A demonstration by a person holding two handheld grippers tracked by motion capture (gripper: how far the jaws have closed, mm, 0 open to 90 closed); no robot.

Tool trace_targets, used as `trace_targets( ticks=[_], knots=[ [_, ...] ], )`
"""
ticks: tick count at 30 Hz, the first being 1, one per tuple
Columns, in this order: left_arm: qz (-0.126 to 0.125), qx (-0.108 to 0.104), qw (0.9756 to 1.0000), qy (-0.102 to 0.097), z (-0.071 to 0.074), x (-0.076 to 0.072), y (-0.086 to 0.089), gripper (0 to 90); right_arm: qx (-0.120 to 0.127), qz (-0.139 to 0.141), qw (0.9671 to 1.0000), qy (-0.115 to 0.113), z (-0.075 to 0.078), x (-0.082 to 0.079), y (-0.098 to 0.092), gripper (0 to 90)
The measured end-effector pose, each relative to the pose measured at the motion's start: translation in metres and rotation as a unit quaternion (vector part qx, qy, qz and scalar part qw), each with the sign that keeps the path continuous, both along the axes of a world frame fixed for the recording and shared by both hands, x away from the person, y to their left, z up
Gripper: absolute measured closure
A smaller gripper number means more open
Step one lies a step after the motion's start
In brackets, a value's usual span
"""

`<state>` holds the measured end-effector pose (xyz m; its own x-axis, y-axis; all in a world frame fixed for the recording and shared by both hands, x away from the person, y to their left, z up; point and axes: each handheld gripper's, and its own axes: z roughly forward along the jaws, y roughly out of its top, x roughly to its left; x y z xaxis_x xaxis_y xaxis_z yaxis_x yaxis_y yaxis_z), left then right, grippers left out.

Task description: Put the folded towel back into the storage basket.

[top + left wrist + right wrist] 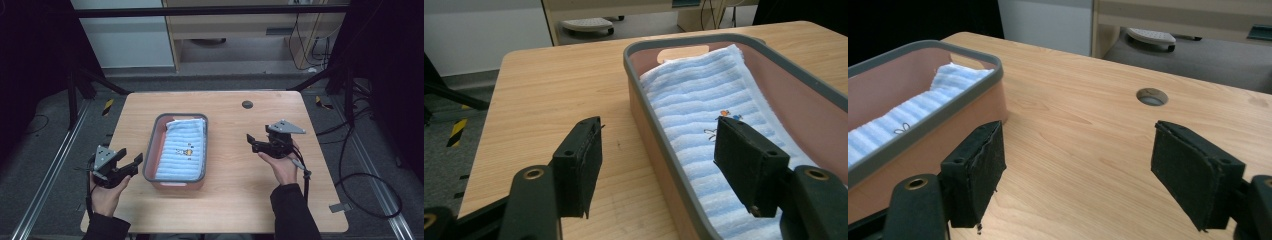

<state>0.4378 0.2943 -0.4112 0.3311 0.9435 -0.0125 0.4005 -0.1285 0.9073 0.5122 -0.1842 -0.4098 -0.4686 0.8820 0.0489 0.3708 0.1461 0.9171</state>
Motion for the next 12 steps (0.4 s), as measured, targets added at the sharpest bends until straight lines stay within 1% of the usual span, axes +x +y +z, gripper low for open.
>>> trace_targets(
  ticks=[1,2,4,6,7,8,9,10,12],
  knots=[
    [0.002,0.001,1.0,0.001,-0.001,0.0,0.003,35.2,-0.002,-0.003,1.0,0.001,-0.001,-0.002,-0.003,21.7],
    [0.002,0.001,1.0,0.001,-0.001,0.001,0.005,35.3,-0.005,-0.007,1.0,-0.003,-0.003,-0.004,-0.006,21.8],
    [0.004,0.002,1.0,0.001,-0.002,0.002,0.008,35.5,0.001,-0.011,0.9999,-0.005,-0.007,-0.008,-0.013,21.7],
    [0.005,0.003,1.0,0.002,-0.003,0.002,0.012,35.6,0.002,-0.013,0.9999,0.001,-0.011,-0.01,-0.02,21.3],
    [0.005,0.003,1.0,0.002,-0.003,0.002,0.012,35.8,0.005,-0.014,0.9999,0.0,-0.013,-0.011,-0.024,21.3],
    [0.011,0.002,0.9999,0.002,-0.004,0.003,0.016,36.2,0.011,-0.014,0.9998,0.001,-0.015,-0.012,-0.028,21.2],
    [0.011,0.002,0.9999,0.002,-0.004,0.003,0.016,36.4,0.011,-0.014,0.9998,0.001,-0.015,-0.012,-0.028,21.2],
    [0.017,0.002,0.9998,0.006,-0.005,0.004,0.021,36.5,0.009,-0.02,0.9998,0.003,-0.02,-0.014,-0.037,21.1],
    [0.021,0.001,0.9998,0.008,-0.007,0.005,0.022,37.0,0.01,-0.022,0.9997,0.002,-0.022,-0.016,-0.041,21.1]
  ],
)
